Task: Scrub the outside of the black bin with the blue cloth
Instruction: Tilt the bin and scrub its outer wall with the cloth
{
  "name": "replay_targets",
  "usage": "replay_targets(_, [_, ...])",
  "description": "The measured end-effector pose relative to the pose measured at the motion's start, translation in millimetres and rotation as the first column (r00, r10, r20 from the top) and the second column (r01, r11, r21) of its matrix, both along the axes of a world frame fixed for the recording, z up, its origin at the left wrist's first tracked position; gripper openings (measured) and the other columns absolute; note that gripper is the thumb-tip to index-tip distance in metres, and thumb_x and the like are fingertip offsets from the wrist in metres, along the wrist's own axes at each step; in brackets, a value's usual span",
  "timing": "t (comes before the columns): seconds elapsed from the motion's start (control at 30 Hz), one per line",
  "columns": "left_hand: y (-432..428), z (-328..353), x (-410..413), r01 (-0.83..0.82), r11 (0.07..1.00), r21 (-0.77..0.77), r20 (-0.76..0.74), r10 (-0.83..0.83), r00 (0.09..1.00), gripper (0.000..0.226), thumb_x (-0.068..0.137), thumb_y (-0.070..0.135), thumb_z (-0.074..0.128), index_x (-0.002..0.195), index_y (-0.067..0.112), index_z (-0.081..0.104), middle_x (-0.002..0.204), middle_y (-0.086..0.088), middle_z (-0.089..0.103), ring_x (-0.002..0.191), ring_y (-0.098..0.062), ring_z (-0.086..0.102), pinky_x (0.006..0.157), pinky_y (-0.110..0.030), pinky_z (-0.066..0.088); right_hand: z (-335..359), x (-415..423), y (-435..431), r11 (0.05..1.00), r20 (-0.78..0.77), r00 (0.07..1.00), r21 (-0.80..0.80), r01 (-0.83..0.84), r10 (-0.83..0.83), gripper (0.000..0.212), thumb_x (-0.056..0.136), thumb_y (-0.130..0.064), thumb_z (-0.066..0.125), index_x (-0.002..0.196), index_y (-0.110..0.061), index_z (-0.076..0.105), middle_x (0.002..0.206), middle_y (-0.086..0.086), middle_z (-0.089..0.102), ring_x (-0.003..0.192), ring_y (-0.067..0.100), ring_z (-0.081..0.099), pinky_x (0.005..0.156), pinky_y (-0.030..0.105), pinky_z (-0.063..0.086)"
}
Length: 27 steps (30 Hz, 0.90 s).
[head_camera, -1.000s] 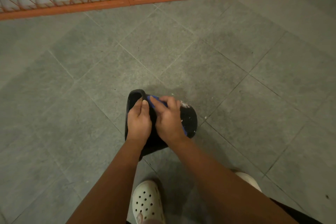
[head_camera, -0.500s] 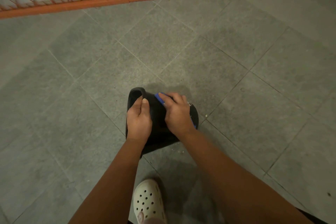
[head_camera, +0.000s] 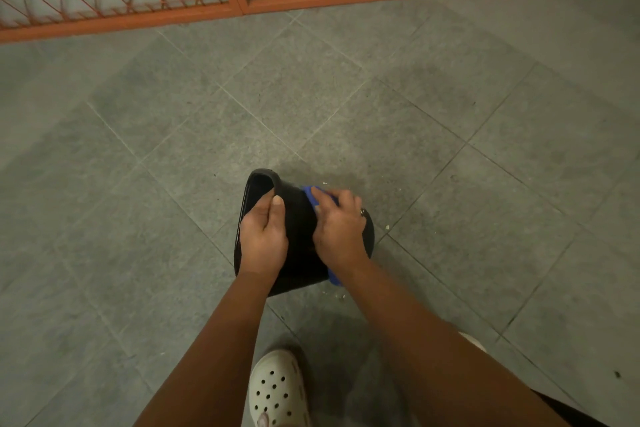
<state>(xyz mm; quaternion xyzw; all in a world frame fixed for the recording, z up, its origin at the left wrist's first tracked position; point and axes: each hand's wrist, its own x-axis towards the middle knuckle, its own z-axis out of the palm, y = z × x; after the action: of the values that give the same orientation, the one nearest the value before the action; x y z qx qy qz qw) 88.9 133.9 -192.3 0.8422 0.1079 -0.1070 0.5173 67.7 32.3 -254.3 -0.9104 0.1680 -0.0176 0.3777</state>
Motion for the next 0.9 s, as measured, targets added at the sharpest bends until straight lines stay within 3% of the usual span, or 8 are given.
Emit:
replay_targets(0.13, [4,-1,1,0.022,1.0,-0.02,0.015,-0.021,1.0,0.027,0.101,0.019,0.04,0.1,0.01,0.066,0.088,-0.009,0.068,0.085,-0.023,0.065,0.085,-0.047,0.052,0,-20,6,0.991,0.242,0.969,0.111,-0.079,0.051,0.039,0.084,-0.008,0.053,0.122,-0.012,0.061,0.118,0.005,0.059,0.11,0.025,0.051,0.094,0.033,0.041])
replay_targets(0.23, [4,-2,0,0.03,0.999,-0.021,0.018,-0.03,0.999,0.029,0.1,0.024,0.04,0.101,0.007,0.065,0.091,-0.01,0.068,0.088,-0.022,0.065,0.087,-0.045,0.052,-4,-6,-2,0.984,0.299,0.948,0.101,-0.147,0.111,0.036,0.085,0.0,0.055,0.119,-0.01,0.063,0.12,0.007,0.063,0.11,0.025,0.056,0.099,0.032,0.042])
replay_targets(0.3, [4,-4,1,-0.007,0.999,-0.036,0.008,0.007,1.0,0.034,0.099,0.028,0.04,0.107,0.006,0.064,0.095,-0.009,0.068,0.094,-0.019,0.065,0.09,-0.04,0.051,-9,2,-4,0.989,0.277,0.95,0.014,-0.151,0.141,0.038,0.083,0.003,0.055,0.118,-0.008,0.064,0.117,0.011,0.064,0.106,0.028,0.059,0.098,0.033,0.044])
replay_targets(0.43, [2,1,0,-0.004,1.0,-0.01,0.031,0.005,1.0,0.024,0.101,0.017,0.039,0.099,0.015,0.063,0.076,0.004,0.062,0.069,0.004,0.059,0.069,-0.011,0.045,-5,0,3,0.996,0.122,0.992,-0.088,-0.022,0.033,0.047,0.069,-0.001,0.052,0.114,-0.007,0.065,0.099,0.015,0.064,0.087,0.035,0.058,0.073,0.045,0.052])
replay_targets(0.5, [3,0,-1,0.004,1.0,-0.012,0.029,-0.004,1.0,0.024,0.101,0.017,0.039,0.099,0.018,0.063,0.079,0.005,0.064,0.073,0.004,0.061,0.069,-0.01,0.046,3,-1,10,0.995,0.097,0.995,-0.105,0.006,0.004,0.048,0.066,-0.002,0.055,0.112,-0.006,0.065,0.095,0.017,0.06,0.085,0.037,0.056,0.07,0.045,0.05])
replay_targets(0.6, [6,-3,-1,0.038,0.999,-0.003,0.043,-0.038,0.998,0.025,0.101,0.017,0.039,0.1,0.019,0.064,0.085,0.002,0.066,0.079,-0.007,0.063,0.076,-0.023,0.05,8,4,16,0.994,0.139,0.985,-0.03,-0.103,0.106,0.042,0.079,-0.014,0.047,0.119,-0.013,0.062,0.105,0.014,0.056,0.092,0.033,0.054,0.078,0.042,0.047])
replay_targets(0.73, [7,-2,0,-0.003,1.0,-0.016,0.022,0.004,1.0,0.024,0.101,0.017,0.04,0.1,0.019,0.063,0.083,0.002,0.065,0.076,-0.003,0.061,0.073,-0.019,0.047,-9,15,4,0.992,0.03,0.992,0.035,-0.12,0.119,0.042,0.092,-0.036,0.039,0.131,-0.026,0.053,0.124,0.01,0.044,0.106,0.029,0.049,0.094,0.031,0.037])
replay_targets(0.9, [6,-2,1,-0.009,1.0,0.013,0.037,0.009,0.999,0.023,0.101,0.018,0.04,0.096,0.018,0.062,0.078,0.005,0.062,0.071,0.003,0.058,0.065,-0.007,0.044,-13,-9,-4,0.998,-0.036,0.997,-0.005,0.061,-0.061,0.043,0.089,-0.01,0.056,0.132,-0.015,0.052,0.115,0.013,0.046,0.101,0.031,0.047,0.09,0.042,0.044])
